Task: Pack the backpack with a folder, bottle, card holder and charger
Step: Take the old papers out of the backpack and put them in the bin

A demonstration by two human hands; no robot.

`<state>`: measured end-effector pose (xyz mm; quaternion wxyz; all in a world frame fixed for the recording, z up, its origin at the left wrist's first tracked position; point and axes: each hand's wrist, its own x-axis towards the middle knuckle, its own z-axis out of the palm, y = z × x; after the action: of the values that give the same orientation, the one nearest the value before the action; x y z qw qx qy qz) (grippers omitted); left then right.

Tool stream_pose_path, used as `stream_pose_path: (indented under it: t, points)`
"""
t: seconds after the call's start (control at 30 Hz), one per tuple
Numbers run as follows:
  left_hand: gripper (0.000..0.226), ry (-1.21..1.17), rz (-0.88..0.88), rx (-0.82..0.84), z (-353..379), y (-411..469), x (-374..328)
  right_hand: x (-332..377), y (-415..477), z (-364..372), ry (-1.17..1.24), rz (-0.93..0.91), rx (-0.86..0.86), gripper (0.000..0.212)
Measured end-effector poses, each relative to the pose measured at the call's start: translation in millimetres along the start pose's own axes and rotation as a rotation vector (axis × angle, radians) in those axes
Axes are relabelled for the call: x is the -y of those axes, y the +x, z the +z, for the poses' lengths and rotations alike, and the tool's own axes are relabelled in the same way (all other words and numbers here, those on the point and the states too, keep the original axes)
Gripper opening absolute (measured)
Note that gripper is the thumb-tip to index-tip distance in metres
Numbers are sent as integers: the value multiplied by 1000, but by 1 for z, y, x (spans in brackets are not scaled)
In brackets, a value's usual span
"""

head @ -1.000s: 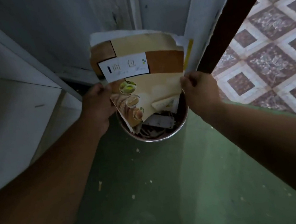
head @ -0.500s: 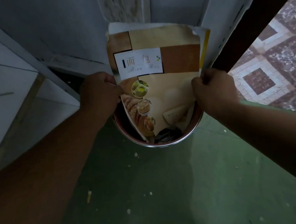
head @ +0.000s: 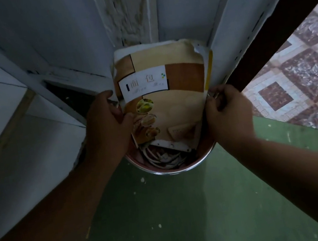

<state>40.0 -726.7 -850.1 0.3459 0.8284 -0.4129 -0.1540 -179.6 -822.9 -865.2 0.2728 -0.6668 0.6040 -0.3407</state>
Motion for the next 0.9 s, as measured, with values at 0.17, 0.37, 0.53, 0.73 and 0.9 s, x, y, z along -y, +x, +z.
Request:
stream_pose_path:
  t: [0.17,0.37,0.53,0.73,0.9]
  points:
    - [41,-15,40,-35,-12,-2,-11,10,-5,-7,-30,-48,-45,25]
    - [44,-38,83,-68,-25,5,-41,51,-3,-22,0,-135,4,31]
    - [52,-60,97,-70,-47,2,-84,91,-2,-52,-35,-156,180,33]
    - [23,-23,176,-9,-77,-5,-144,136,4,-100,-29,-187,189,37]
    - [13,-80,163,51,-125,-18,-200,184,20,-164,-30,-257,310,37]
